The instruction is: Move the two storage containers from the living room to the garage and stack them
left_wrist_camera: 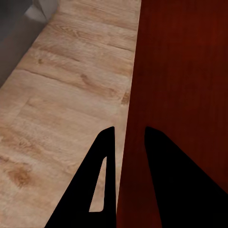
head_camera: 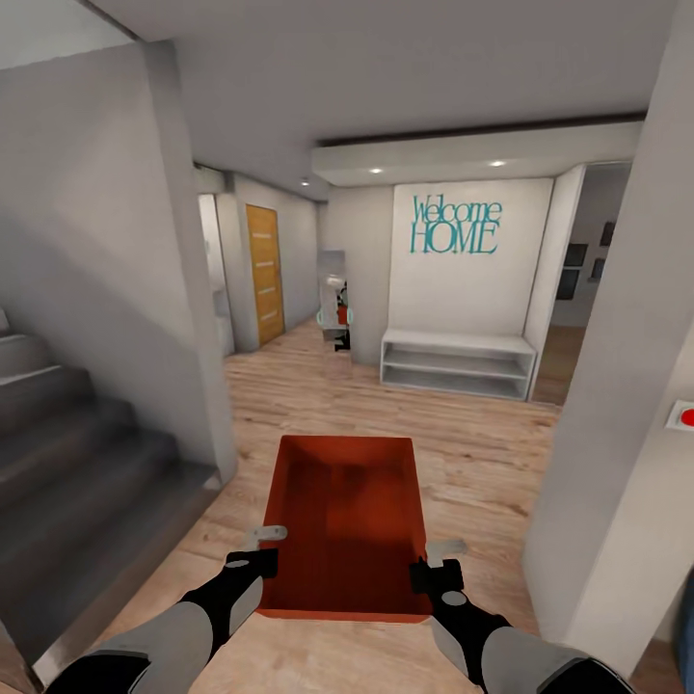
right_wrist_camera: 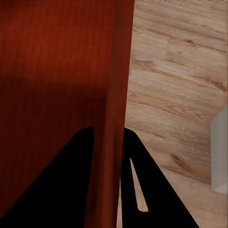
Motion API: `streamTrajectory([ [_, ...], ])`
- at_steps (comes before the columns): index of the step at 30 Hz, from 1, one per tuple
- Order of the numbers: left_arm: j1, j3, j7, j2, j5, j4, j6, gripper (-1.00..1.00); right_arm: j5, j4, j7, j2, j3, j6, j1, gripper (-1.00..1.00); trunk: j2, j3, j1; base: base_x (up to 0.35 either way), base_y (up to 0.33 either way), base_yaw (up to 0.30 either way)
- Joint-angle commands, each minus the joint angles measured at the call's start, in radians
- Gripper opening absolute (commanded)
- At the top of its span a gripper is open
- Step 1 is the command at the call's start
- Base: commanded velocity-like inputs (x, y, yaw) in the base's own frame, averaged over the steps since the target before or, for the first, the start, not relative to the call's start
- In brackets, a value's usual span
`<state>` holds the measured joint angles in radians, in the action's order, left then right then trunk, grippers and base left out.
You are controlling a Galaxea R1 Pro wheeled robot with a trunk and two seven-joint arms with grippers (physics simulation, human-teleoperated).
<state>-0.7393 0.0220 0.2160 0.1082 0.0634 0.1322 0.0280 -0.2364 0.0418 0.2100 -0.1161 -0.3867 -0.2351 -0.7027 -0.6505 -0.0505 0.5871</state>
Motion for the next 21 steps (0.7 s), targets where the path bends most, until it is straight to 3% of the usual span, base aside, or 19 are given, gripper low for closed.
streamTrajectory([
  [1, 0.000, -0.002, 0.013, -0.004, -0.013, 0.004, 0.003, -1.00, -0.009, 0.000, 0.000, 0.000, 0.077, -0.003, -0.001, -1.00, -0.002, -0.002, 0.001, 0.322, 0.000, 0.000],
  [21, 0.000, -0.002, 0.013, -0.005, -0.013, 0.002, 0.003, -1.00, -0.010, -0.005, -0.002, -0.001, 0.077, -0.009, -0.001, -1.00, -0.002, -0.002, 0.001, 0.322, 0.000, 0.000],
])
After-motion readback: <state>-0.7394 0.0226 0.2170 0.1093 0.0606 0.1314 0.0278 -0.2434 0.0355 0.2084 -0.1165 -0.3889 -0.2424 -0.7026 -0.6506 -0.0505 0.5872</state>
